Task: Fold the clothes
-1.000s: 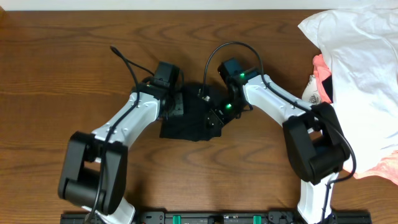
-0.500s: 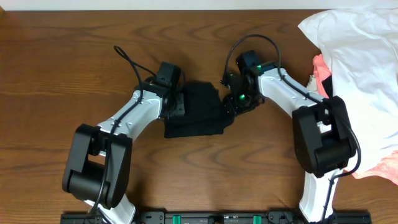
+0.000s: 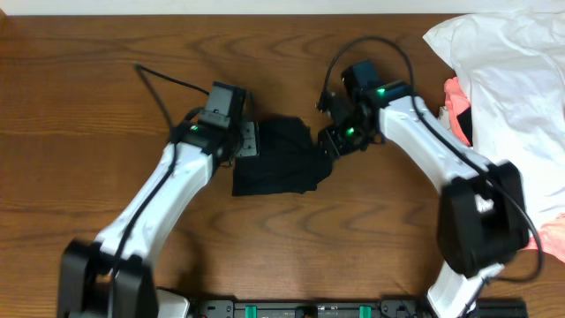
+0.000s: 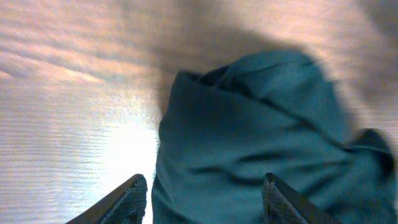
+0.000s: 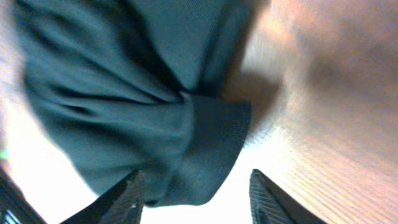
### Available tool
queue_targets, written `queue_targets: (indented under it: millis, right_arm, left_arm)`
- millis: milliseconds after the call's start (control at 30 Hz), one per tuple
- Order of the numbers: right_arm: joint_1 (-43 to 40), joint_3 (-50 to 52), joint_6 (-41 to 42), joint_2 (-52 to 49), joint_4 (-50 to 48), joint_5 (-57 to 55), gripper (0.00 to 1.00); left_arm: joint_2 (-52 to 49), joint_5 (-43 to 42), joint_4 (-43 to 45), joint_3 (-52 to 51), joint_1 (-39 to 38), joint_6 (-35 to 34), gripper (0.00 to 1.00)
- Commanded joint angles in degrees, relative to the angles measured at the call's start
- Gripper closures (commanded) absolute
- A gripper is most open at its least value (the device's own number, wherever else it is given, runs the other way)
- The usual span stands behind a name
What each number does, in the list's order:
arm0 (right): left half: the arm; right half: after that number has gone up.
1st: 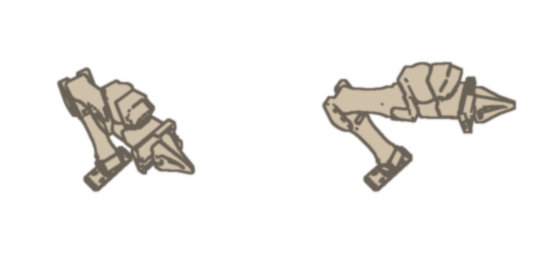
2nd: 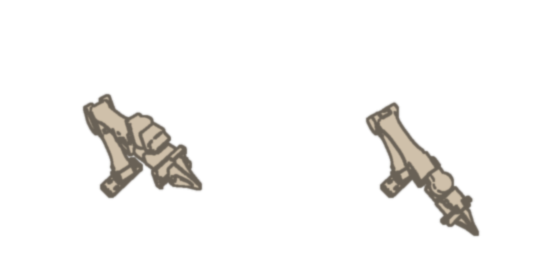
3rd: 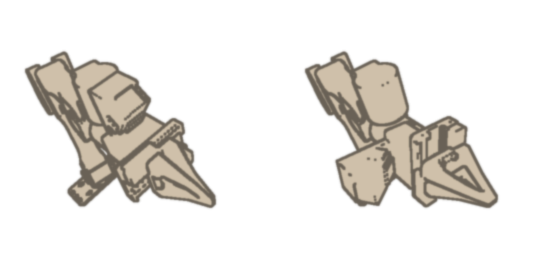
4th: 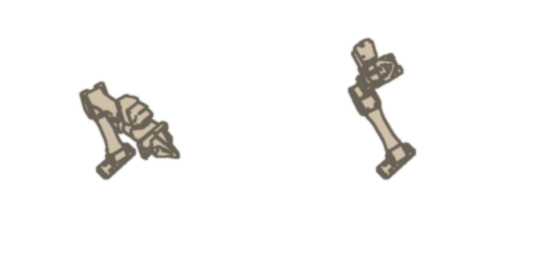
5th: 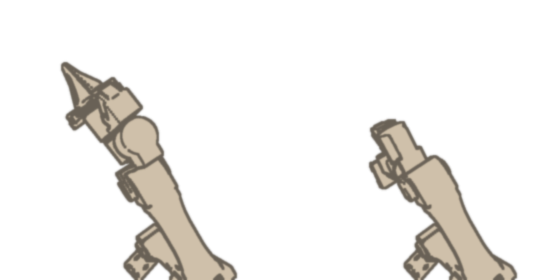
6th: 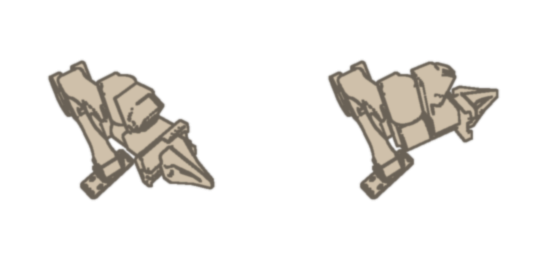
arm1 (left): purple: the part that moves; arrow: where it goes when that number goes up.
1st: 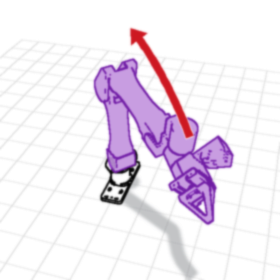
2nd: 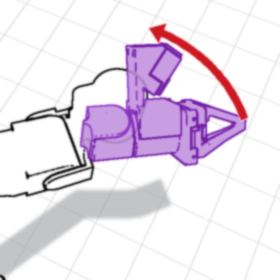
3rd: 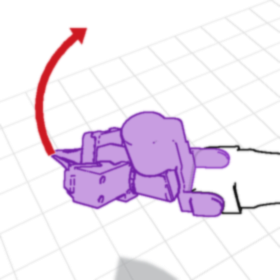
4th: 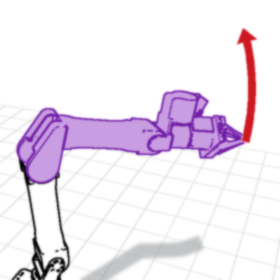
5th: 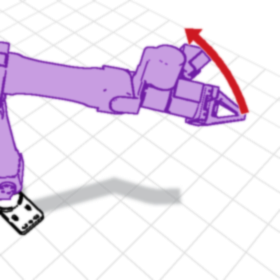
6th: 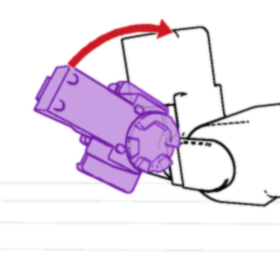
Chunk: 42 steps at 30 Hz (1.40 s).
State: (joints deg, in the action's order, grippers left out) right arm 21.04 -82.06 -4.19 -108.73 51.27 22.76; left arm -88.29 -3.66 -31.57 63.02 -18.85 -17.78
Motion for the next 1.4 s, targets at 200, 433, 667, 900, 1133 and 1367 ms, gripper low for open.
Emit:
queue_targets:
  millis: [200,433,667,900,1133,1367]
  right_arm:
    - [1.68,-1.44,-0.79,2.43,-0.26,-0.92,0.46]
    - [1.97,-1.40,0.50,1.84,-0.09,-4.55,0.66]
    - [3.63,-1.40,0.50,1.73,-0.85,-4.35,0.72]
    - [4.20,-1.40,0.55,1.73,-1.14,-4.39,0.73]
    - [4.35,-1.40,0.72,1.73,1.49,-3.56,0.72]
    - [7.80,-1.40,-1.86,1.73,2.99,-0.04,0.72]
  left_arm:
    - [1.27,-4.96,-1.20,-0.31,0.11,0.50,0.40]
    - [-3.10,-9.25,-1.38,-0.72,-1.81,0.52,0.40]
    - [-9.57,-9.18,2.86,-0.72,-4.98,0.79,0.40]
    - [-15.32,-5.88,13.31,-0.72,-4.96,0.76,0.40]
    - [-22.60,-5.75,21.44,-0.70,-4.70,0.70,0.40]
    - [-23.96,-5.75,21.42,-0.70,-4.63,0.33,0.39]
